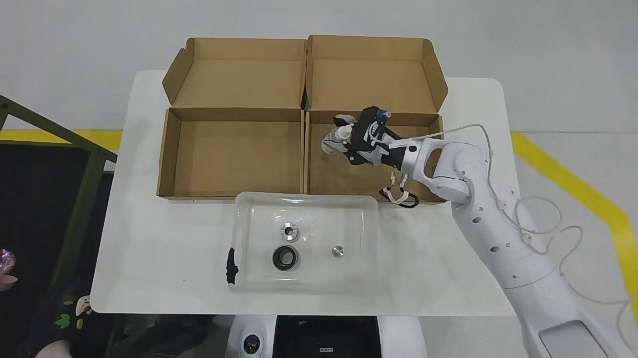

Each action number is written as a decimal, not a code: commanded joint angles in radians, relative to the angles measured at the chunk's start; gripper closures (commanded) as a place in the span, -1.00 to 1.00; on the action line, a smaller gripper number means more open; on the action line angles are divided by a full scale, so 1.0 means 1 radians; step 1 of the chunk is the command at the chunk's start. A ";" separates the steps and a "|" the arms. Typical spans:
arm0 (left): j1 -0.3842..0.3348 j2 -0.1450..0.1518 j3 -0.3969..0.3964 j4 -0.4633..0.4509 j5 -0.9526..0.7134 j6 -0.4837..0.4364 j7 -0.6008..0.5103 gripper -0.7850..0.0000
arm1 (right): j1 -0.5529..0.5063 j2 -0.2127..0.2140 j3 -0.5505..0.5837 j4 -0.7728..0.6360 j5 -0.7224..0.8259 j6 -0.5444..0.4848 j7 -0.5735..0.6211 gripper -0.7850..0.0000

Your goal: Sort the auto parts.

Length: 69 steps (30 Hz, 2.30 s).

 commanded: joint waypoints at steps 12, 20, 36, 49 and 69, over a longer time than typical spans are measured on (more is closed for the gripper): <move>0.000 0.000 0.000 0.000 0.000 0.000 0.000 -1.00 | 0.049 -0.025 -0.068 0.103 -0.005 0.075 0.049 1.00; 0.000 0.000 0.000 0.000 0.000 0.000 0.000 -1.00 | 0.061 -0.034 -0.089 0.127 -0.021 0.098 0.073 0.18; 0.000 0.000 0.000 0.000 0.000 0.000 0.000 -1.00 | -0.020 -0.009 -0.006 -0.088 -0.081 0.090 0.074 -0.84; 0.000 0.000 0.000 0.000 0.000 0.000 0.000 -1.00 | -0.255 0.036 0.088 -0.424 -0.165 0.033 0.154 -1.00; 0.000 0.000 0.000 0.000 0.000 0.000 0.000 -1.00 | -0.465 0.068 0.050 -0.644 -0.269 -0.054 0.268 -1.00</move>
